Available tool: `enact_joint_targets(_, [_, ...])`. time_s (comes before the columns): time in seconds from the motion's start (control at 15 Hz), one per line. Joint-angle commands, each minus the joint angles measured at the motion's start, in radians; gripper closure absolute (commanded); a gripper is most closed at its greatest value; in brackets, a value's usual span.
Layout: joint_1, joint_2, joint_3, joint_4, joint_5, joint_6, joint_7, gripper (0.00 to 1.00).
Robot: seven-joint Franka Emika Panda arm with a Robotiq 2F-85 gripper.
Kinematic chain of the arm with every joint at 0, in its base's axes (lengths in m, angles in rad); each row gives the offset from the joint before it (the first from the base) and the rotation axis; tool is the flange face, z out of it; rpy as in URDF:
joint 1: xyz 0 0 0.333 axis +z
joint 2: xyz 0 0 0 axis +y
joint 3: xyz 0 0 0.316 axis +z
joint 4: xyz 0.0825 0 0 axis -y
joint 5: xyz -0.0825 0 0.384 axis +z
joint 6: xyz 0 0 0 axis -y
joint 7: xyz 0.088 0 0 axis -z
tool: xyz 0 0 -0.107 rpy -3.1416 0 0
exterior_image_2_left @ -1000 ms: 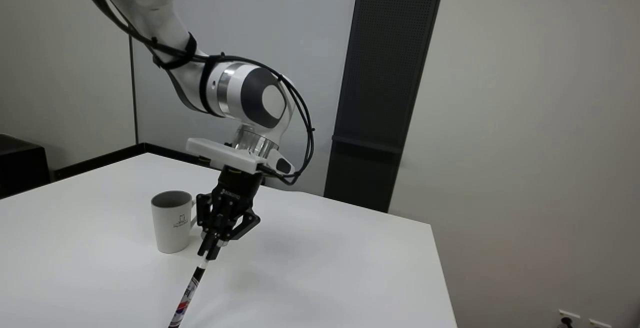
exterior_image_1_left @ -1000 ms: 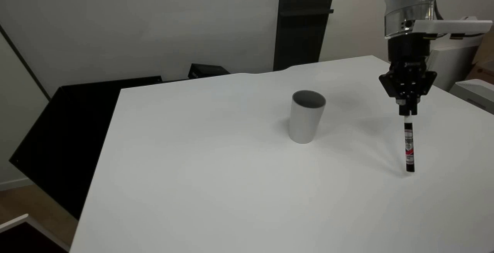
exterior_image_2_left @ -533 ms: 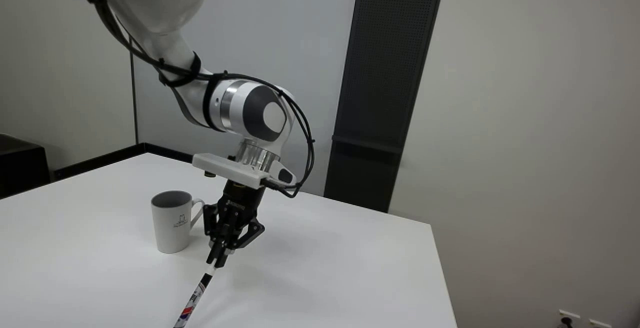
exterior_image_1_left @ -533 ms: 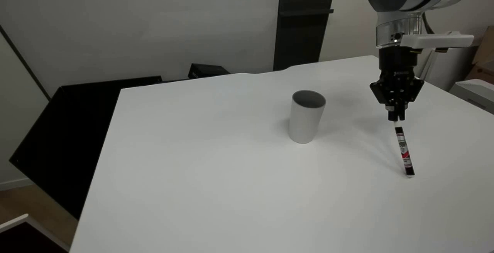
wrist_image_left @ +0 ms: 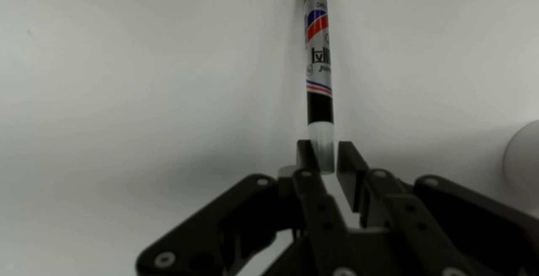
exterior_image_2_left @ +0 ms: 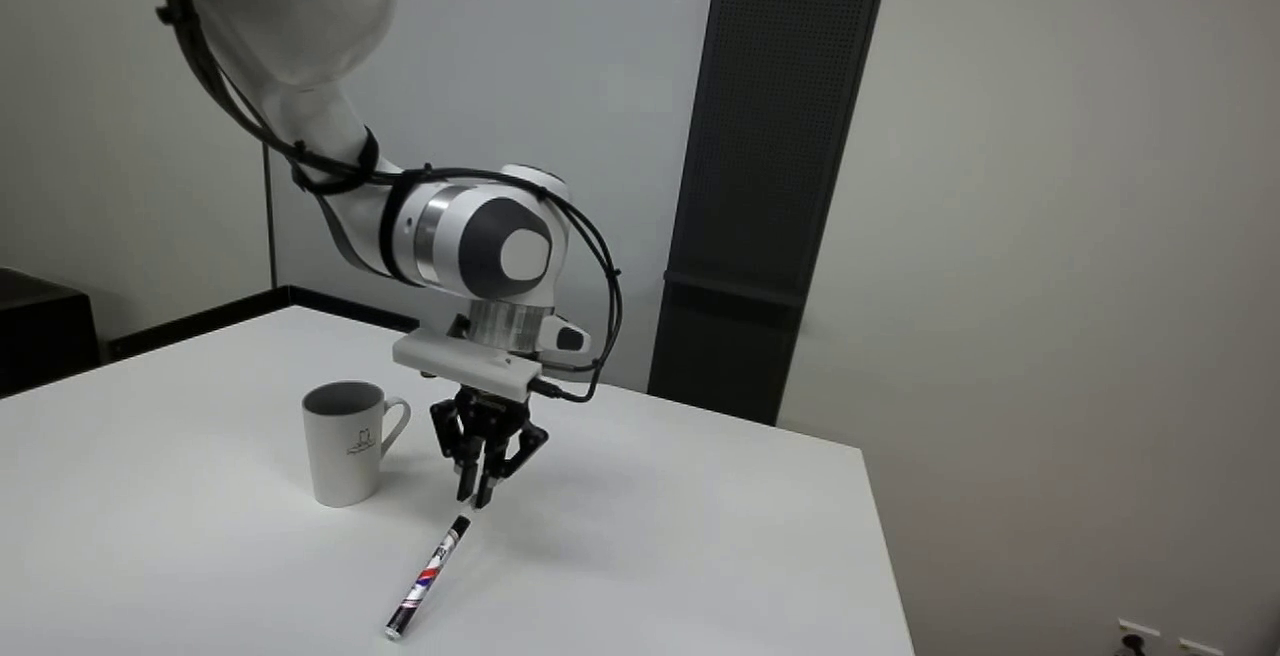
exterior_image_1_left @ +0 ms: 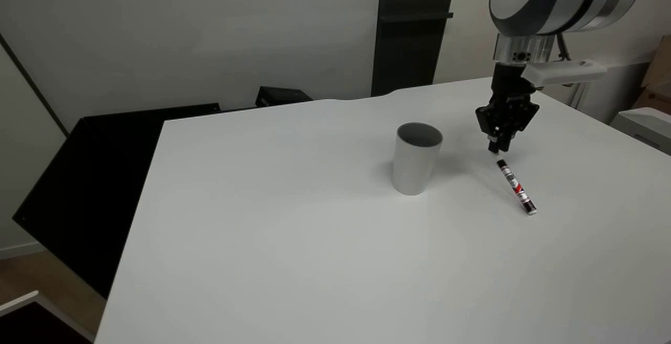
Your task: Put the marker on the table
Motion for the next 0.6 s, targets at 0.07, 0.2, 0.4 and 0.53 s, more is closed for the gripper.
enact_joint_targets(0.07, [-0.006, -0.042, 0.022, -0.048, 0.01, 0.057, -0.001, 0.32])
enact_joint_targets(0.2, [-0.004, -0.076, 0.033, -0.052, 0.022, 0.029, 0.001, 0.19])
enact_joint_targets(0.4, [0.025, -0.163, 0.029, -0.105, -0.026, 0.134, -0.016, 0.03])
enact_joint_targets(0.53, [0.014, -0.108, 0.035, -0.047, -0.016, 0.117, -0.014, 0.0])
